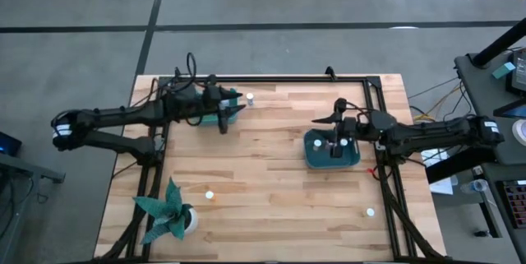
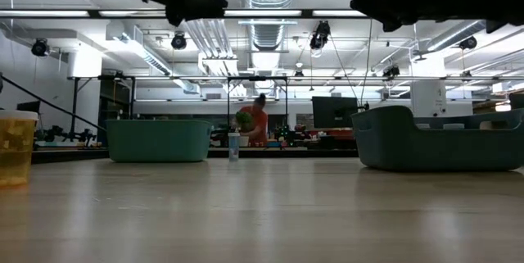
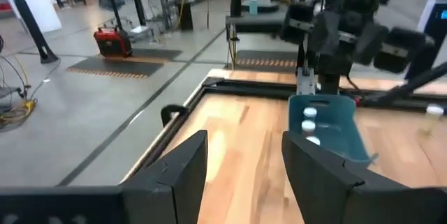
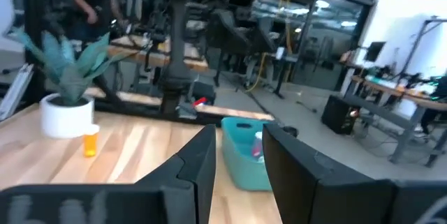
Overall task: Pick and place medicine bottles into bin by pill shape (circle, oval)
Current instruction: Put the blue capsule bottle into the green bin
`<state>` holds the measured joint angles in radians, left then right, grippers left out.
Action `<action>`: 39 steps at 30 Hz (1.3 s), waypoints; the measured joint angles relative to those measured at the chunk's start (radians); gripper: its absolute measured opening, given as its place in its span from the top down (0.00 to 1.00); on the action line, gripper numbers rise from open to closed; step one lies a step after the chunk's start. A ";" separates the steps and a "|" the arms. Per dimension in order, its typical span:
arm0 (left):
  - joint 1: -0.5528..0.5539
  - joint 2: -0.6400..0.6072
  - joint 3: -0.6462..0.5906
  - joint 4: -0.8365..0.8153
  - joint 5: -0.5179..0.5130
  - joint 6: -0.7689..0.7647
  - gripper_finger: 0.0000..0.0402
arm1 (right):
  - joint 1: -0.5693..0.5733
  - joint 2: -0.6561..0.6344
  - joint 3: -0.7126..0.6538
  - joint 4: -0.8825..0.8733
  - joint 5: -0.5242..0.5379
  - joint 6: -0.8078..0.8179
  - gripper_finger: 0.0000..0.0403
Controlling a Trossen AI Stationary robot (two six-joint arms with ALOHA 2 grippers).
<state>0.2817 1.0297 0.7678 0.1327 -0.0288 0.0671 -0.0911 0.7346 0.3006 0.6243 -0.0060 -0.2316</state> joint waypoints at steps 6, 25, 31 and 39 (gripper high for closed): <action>0.002 0.089 0.111 -0.166 0.000 0.026 0.58 | -0.079 -0.010 -0.006 0.014 -0.069 0.011 0.73; 0.024 0.292 0.353 -0.533 -0.002 0.072 0.58 | -0.132 -0.186 -0.008 -0.132 -0.125 0.064 0.73; 0.065 0.384 0.432 -0.606 -0.002 0.123 0.58 | -0.132 -0.224 -0.008 -0.181 -0.124 0.066 0.73; 0.106 0.563 0.613 -0.764 -0.036 0.256 0.58 | -0.132 -0.223 -0.008 -0.184 -0.123 0.058 0.73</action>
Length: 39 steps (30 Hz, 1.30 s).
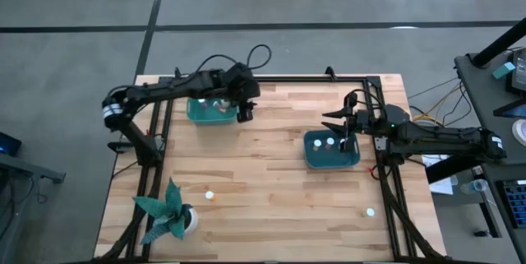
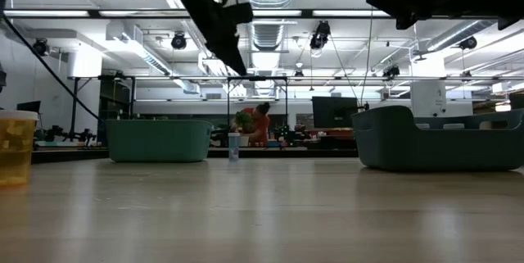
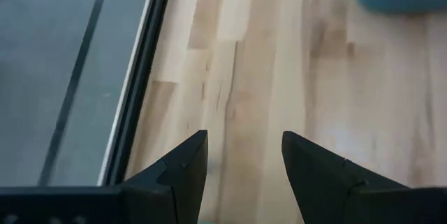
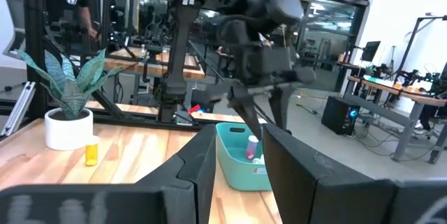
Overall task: Pick and place medicine bottles into bin by pill shape (circle, oval)
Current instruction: Put the blue capsule bottle into the green bin
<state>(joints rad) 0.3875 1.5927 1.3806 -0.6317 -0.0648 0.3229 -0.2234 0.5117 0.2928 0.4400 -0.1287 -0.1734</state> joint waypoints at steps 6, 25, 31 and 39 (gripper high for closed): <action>0.039 0.136 0.123 -0.086 -0.025 0.116 0.58 | 0.000 0.000 0.000 -0.007 0.000 -0.002 0.73; 0.163 0.288 0.172 -0.114 -0.021 0.183 0.56 | 0.000 0.000 0.000 -0.019 0.000 -0.010 0.73; 0.176 0.288 0.167 -0.111 -0.020 0.183 0.44 | 0.000 0.000 0.000 -0.025 0.000 -0.014 0.73; 0.176 0.288 0.162 -0.083 -0.017 0.183 0.40 | 0.000 0.000 0.000 -0.025 0.000 -0.014 0.73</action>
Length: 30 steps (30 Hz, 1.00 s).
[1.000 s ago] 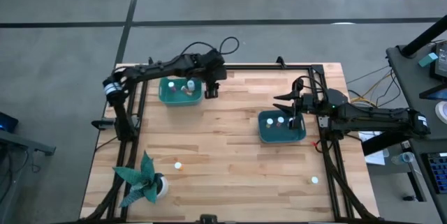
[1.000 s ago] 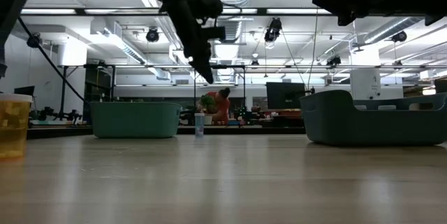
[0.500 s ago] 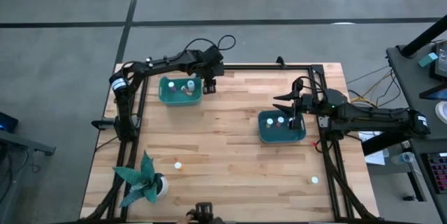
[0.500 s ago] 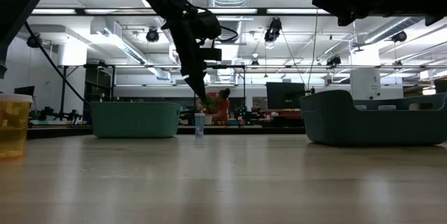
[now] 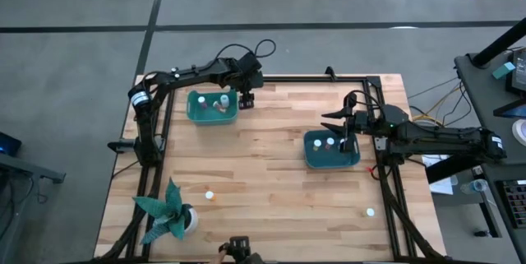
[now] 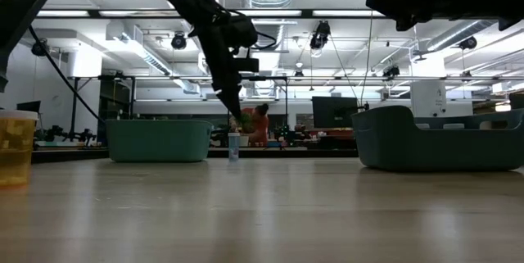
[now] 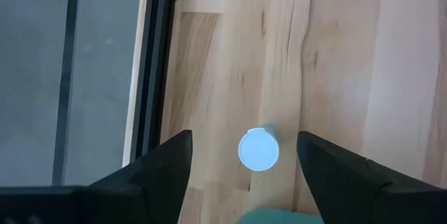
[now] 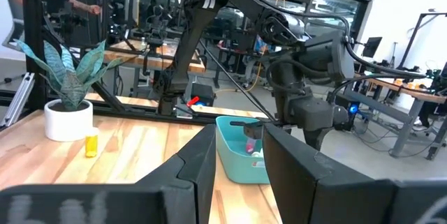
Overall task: Pick and place medicine bottles into bin by pill shape (circle, oval)
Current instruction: Put the blue capsule bottle into the green bin
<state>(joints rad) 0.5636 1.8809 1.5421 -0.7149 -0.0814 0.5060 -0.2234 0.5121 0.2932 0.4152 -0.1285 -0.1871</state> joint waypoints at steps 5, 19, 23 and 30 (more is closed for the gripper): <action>0.000 0.000 -0.013 0.000 0.001 -0.003 0.40 | 0.000 0.000 0.000 -0.001 0.000 0.000 0.73; 0.006 0.084 -0.014 0.016 0.015 -0.029 0.40 | 0.000 0.000 0.000 -0.014 0.000 -0.010 0.73; 0.006 0.106 -0.014 0.016 0.013 -0.029 0.40 | 0.000 0.000 0.000 -0.016 0.000 -0.012 0.73; 0.007 0.109 -0.014 0.016 0.008 -0.029 0.40 | 0.000 0.000 0.000 -0.017 0.000 -0.014 0.73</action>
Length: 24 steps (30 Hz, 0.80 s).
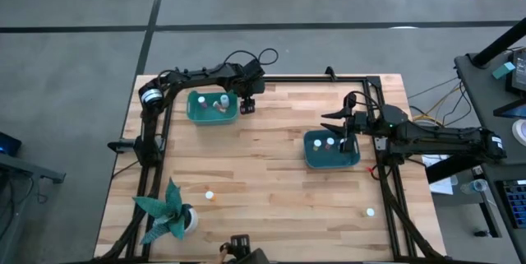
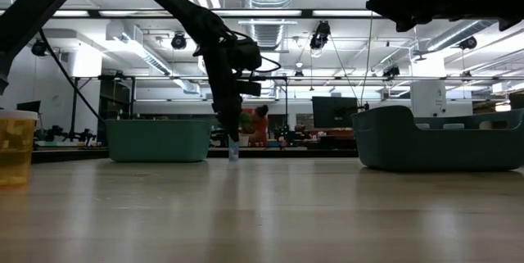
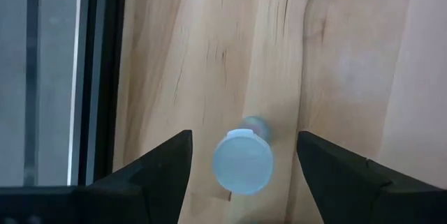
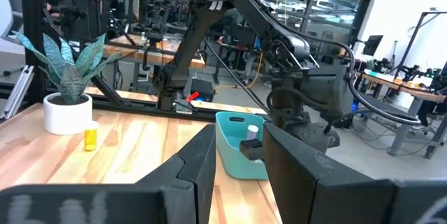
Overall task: Pick and place medicine bottles into bin by pill shape (circle, oval)
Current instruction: Put the blue capsule bottle into the green bin
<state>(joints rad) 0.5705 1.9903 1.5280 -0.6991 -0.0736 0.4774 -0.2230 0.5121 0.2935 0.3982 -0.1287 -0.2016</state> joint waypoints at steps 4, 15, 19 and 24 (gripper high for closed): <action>0.000 -0.002 0.000 -0.001 -0.014 0.000 0.45 | 0.000 0.000 0.000 0.000 0.000 0.000 0.73; 0.000 -0.001 0.000 -0.001 -0.014 -0.001 0.70 | 0.000 0.000 0.000 0.000 0.000 0.000 0.73; -0.001 -0.002 0.000 -0.001 -0.014 -0.001 0.76 | 0.000 0.000 0.000 0.000 0.000 0.000 0.73; -0.003 -0.002 0.000 -0.001 -0.015 -0.003 0.76 | 0.000 0.000 0.000 0.000 0.000 0.000 0.73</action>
<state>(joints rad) 0.5676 1.9887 1.5280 -0.6998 -0.0885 0.4747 -0.2230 0.5121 0.2935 0.3985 -0.1284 -0.2020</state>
